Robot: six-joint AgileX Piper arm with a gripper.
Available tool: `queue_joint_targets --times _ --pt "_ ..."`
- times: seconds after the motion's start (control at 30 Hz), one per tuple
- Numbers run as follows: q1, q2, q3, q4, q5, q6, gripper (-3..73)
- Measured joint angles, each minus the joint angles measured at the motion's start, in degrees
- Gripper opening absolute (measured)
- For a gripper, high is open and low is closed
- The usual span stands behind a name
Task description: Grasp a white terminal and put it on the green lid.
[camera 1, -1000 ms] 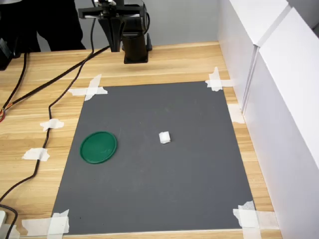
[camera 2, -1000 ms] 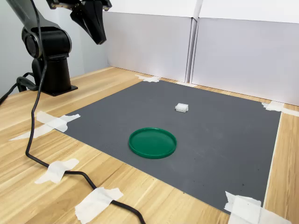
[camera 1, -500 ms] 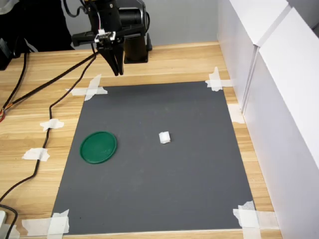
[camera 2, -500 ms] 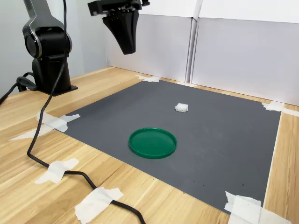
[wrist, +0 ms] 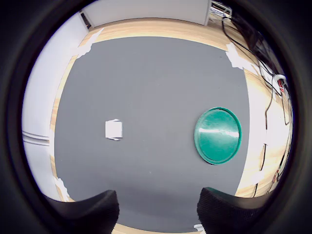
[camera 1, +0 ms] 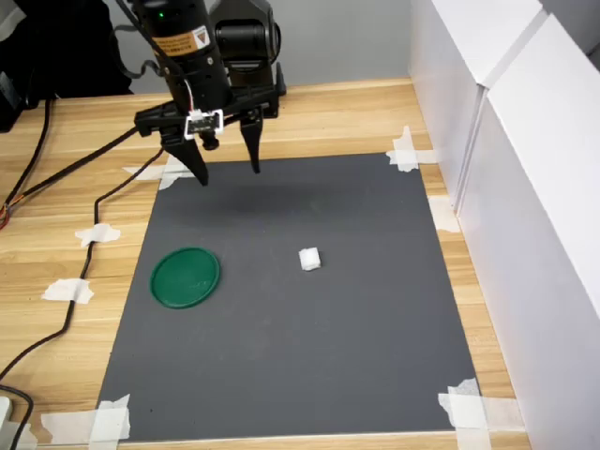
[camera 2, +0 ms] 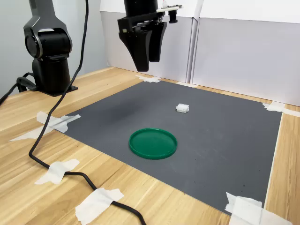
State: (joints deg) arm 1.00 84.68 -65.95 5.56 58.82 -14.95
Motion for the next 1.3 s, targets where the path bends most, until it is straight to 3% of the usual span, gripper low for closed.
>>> queue_joint_targets --times 0.3,0.5,0.7,1.3 --pt "11.75 7.75 -6.19 0.07 0.2 5.06 71.3" --pt "15.68 14.33 -9.3 0.2 -0.45 7.69 71.3" --pt "16.34 19.05 -9.45 1.76 -2.83 8.73 71.2" --pt "16.34 22.27 -9.52 1.82 -5.08 9.66 70.8"
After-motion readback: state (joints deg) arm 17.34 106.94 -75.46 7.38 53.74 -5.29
